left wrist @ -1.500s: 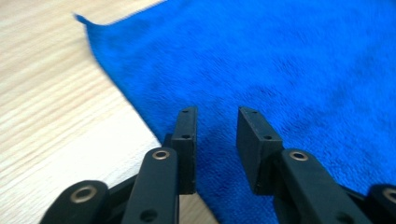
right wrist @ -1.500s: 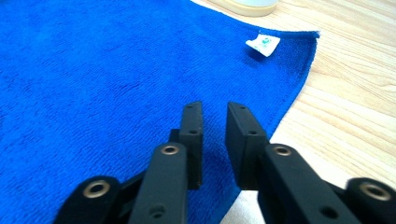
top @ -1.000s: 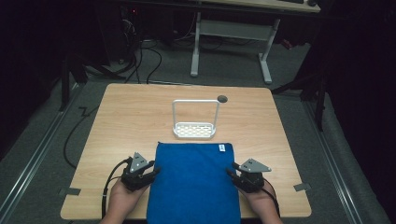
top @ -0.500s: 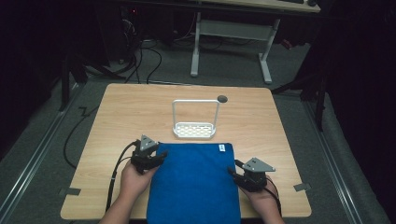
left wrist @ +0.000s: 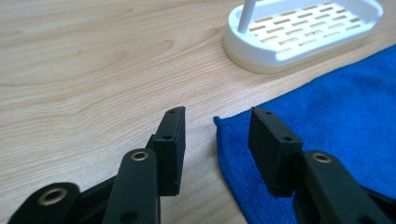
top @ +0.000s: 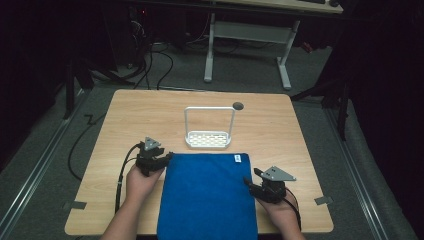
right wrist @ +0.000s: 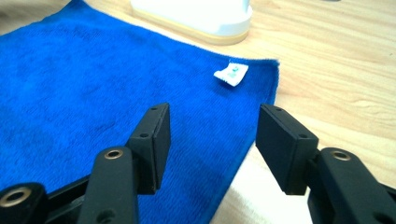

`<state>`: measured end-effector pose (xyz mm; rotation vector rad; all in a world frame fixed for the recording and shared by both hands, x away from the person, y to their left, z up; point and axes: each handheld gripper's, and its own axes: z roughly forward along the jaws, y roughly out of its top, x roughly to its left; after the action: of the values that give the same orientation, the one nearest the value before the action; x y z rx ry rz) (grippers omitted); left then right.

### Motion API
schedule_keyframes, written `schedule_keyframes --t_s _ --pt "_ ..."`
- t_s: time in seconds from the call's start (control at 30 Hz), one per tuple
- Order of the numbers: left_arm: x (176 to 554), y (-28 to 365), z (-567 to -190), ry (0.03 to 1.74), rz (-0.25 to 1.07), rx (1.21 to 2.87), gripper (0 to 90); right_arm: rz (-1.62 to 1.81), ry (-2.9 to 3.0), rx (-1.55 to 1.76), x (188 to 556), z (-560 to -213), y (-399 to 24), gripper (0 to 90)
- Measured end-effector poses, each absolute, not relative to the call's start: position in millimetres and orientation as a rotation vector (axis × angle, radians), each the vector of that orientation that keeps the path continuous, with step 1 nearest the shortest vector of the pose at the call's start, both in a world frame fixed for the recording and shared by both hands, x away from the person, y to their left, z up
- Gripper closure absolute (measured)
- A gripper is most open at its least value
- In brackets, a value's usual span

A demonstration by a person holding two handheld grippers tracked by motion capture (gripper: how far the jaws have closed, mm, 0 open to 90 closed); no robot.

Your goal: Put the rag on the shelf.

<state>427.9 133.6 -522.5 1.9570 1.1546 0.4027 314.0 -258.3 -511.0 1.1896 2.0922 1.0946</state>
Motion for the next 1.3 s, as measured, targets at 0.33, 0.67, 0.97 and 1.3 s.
schedule_keyframes --t_s 0.33,0.67,0.97,1.3 --pt "435 130 -534 1.169 0.344 1.963 57.3 1.082 2.016 1.285 341 -506 -263 48.8" --pt "434 113 -533 1.128 0.367 2.006 58.2 0.999 2.033 1.368 390 -514 -263 57.4" --pt "433 116 -534 1.161 0.361 1.984 77.8 0.979 2.060 1.402 400 -525 -253 68.7" --pt "428 117 -533 1.138 0.377 1.972 88.9 1.043 2.061 1.330 391 -523 -246 88.5"
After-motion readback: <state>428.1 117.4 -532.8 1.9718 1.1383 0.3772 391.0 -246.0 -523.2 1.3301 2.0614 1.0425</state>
